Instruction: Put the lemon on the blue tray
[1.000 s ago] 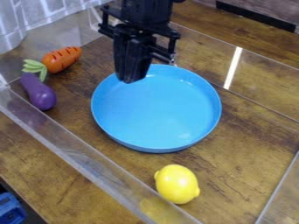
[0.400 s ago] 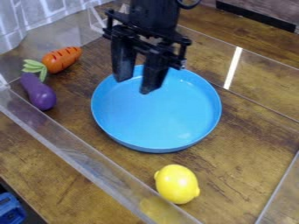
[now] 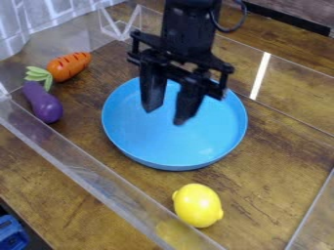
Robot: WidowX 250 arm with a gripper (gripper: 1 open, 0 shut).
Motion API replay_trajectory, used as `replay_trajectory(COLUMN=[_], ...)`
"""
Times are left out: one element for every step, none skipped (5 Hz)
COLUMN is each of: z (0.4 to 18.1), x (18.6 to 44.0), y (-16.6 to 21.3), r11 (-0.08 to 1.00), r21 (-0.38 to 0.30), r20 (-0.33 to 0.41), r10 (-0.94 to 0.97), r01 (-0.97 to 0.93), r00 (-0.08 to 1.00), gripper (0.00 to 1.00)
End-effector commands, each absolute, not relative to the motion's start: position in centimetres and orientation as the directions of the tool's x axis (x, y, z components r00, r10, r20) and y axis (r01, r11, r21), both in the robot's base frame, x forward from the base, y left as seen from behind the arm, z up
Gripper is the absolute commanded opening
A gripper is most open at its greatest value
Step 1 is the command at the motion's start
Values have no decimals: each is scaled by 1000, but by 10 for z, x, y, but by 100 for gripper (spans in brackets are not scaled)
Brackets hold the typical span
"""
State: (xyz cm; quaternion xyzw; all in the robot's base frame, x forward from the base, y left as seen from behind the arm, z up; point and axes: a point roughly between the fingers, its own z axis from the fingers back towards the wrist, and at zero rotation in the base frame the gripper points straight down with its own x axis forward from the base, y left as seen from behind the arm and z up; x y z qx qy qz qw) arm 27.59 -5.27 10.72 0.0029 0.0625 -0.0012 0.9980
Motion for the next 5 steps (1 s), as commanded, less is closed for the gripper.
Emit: replay_trajectory(z=[111, 99, 73, 47, 37], x=[275, 272, 266, 264, 266], y=[-65, -76, -74, -68, -72], r11=[1000, 1000, 995, 987, 980], r21=[5, -2, 1, 6, 4], r20=[-91, -82, -78, -64, -57], r10=[5, -25, -96, -158, -196], r01=[-5, 25, 97, 159, 197], r00=[996, 996, 992, 985, 979], gripper=[100, 100, 100, 100, 100])
